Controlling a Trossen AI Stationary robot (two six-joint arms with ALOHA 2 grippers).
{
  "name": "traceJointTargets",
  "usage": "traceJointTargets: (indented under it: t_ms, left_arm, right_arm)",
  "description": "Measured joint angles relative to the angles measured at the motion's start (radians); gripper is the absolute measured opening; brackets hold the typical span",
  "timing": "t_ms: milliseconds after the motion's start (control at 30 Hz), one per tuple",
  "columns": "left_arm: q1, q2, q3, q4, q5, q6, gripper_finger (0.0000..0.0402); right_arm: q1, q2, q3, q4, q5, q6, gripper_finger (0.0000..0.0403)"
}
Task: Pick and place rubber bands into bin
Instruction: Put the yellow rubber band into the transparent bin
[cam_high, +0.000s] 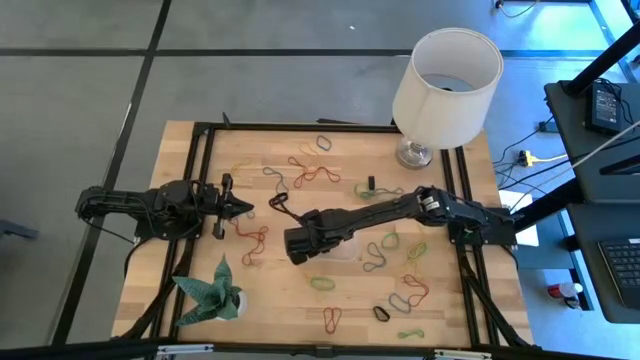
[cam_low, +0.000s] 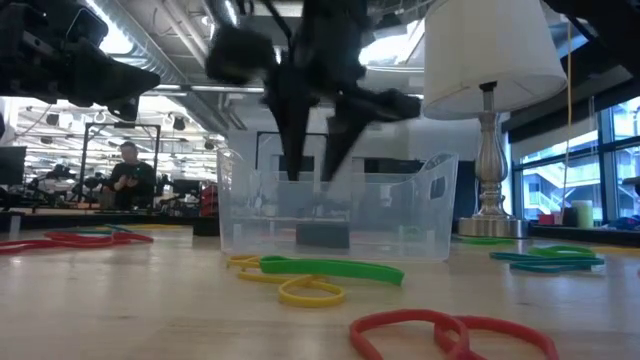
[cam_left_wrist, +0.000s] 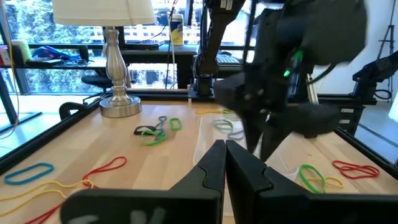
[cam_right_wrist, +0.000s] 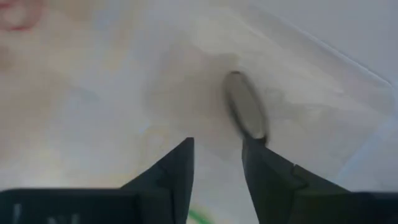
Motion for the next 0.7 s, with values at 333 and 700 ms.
traceJointTargets:
  t_ms: [333,700]
  left_arm:
    - [0.0,0.0,0.0,0.0,0.0,0.0,0.0006]
    - [0.0,0.0,0.0,0.002,0.0,0.0,0.0006]
  right_arm:
    - [0.035,-0.01,0.123,-0.084,0.05,-0.156,0.0011]
    - [0.15,-0.154,0.104,-0.23,0.25,-0.266,0.0002]
